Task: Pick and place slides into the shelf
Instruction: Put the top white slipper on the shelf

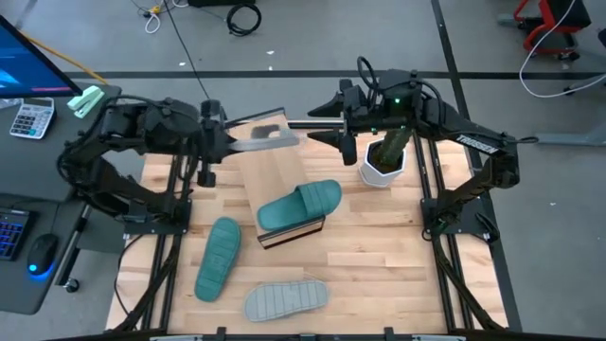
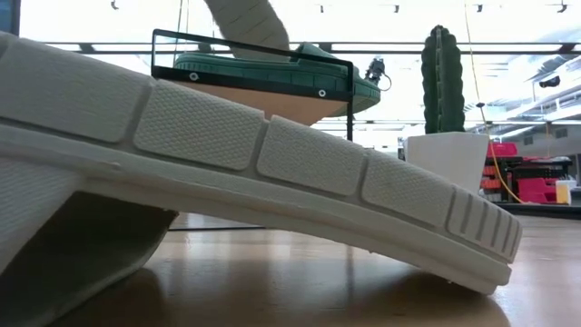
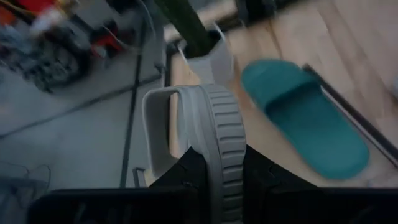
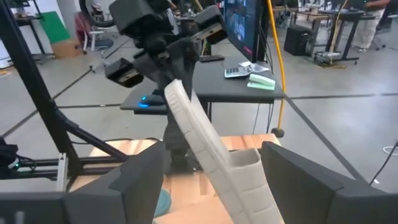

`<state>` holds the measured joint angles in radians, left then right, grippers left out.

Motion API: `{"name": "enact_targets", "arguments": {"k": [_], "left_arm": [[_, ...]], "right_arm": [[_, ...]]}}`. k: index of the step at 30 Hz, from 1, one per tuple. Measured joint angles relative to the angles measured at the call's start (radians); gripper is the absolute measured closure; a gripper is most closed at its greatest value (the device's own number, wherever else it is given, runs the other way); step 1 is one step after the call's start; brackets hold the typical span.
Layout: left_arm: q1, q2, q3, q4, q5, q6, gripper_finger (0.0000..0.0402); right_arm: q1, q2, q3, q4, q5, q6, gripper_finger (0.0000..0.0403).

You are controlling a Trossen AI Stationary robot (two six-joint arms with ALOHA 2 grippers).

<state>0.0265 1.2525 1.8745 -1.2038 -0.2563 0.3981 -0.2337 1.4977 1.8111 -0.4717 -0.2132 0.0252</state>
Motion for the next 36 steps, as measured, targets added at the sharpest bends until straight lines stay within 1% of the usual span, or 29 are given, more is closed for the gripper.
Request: {"name": "enact_targets", "arguments": {"k": [6,9,13,16,19,24,27,33,36], "left_arm": [[-0.001,-0.272,-0.36,0.441,0.004,0.018,0.0344],[0.0,-0.374,-0.523,0.629,0.002,0.032,0.0344],[0.0,-0.471,-0.691,0.76,0.016,0.039,0.0344],[-0.001,-0.509,-0.805,0.829,0.017,0.083,0.0344],[0.0,-0.522,-0.906,0.922,0.023,0.132,0.0344],[0.0,-0.528,-1.011,1.03,0.025,0.198,0.0344],[0.016,-0.528,-1.053,1.03,0.027,0.202,0.0344],[0.092,-0.557,-1.115,1.046,0.028,0.224,0.0344],[0.133,-0.574,-1.154,1.091,0.089,0.223,0.0344]], "right_arm": [[0.0,0.008,0.0,0.0,0.018,0.031,0.0135],[0.0,0.016,0.0,-0.001,0.02,0.037,0.0136],[0.0,0.019,0.0,0.0,0.021,0.07,0.0136],[0.0,0.019,0.0,0.006,0.033,0.085,0.0136],[0.0,0.019,0.0,0.009,0.033,0.113,0.0136],[0.0,0.019,0.0,0.01,0.034,0.165,0.0136],[0.0,0.019,0.0,0.009,0.034,0.201,0.0136],[0.001,0.019,0.0,0.007,0.035,0.246,0.0136],[0.001,0.019,0.0,0.007,0.039,0.262,0.0137]]}}
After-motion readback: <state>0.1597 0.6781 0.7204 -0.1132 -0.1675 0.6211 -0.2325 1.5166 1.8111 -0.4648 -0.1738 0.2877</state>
